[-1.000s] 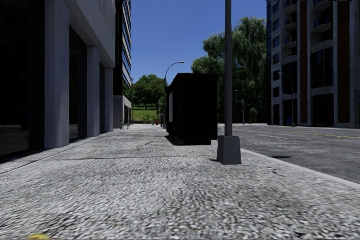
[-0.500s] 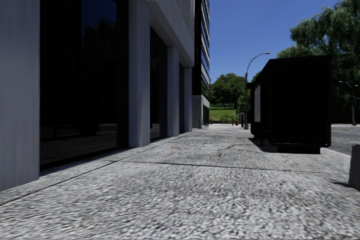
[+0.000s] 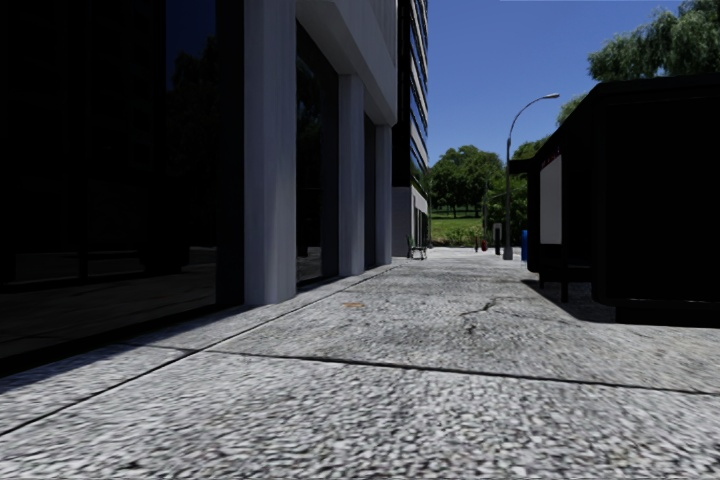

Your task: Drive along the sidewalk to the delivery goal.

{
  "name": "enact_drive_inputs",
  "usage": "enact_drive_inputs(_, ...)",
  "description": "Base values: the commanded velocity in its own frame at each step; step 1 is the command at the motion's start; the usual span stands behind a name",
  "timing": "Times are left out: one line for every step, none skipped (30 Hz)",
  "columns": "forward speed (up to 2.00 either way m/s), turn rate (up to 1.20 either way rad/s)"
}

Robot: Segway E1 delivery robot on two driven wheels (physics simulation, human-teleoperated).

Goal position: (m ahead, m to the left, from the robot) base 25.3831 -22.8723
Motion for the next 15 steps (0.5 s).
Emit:
enact_drive_inputs(2.0,-0.45)
enact_drive_inputs(2.0,-0.47)
enact_drive_inputs(2.0,-0.47)
enact_drive_inputs(2.0,-0.47)
enact_drive_inputs(2.0,-0.48)
enact_drive_inputs(2.0,-0.48)
enact_drive_inputs(2.0,-0.48)
enact_drive_inputs(2.0,-0.48)
enact_drive_inputs(2.0,-0.48)
enact_drive_inputs(2.0,-0.48)
enact_drive_inputs(2.0,-0.48)
enact_drive_inputs(2.0,-0.48)
enact_drive_inputs(2.0,-0.48)
enact_drive_inputs(2.0,-0.48)
enact_drive_inputs(2.0,-0.48)
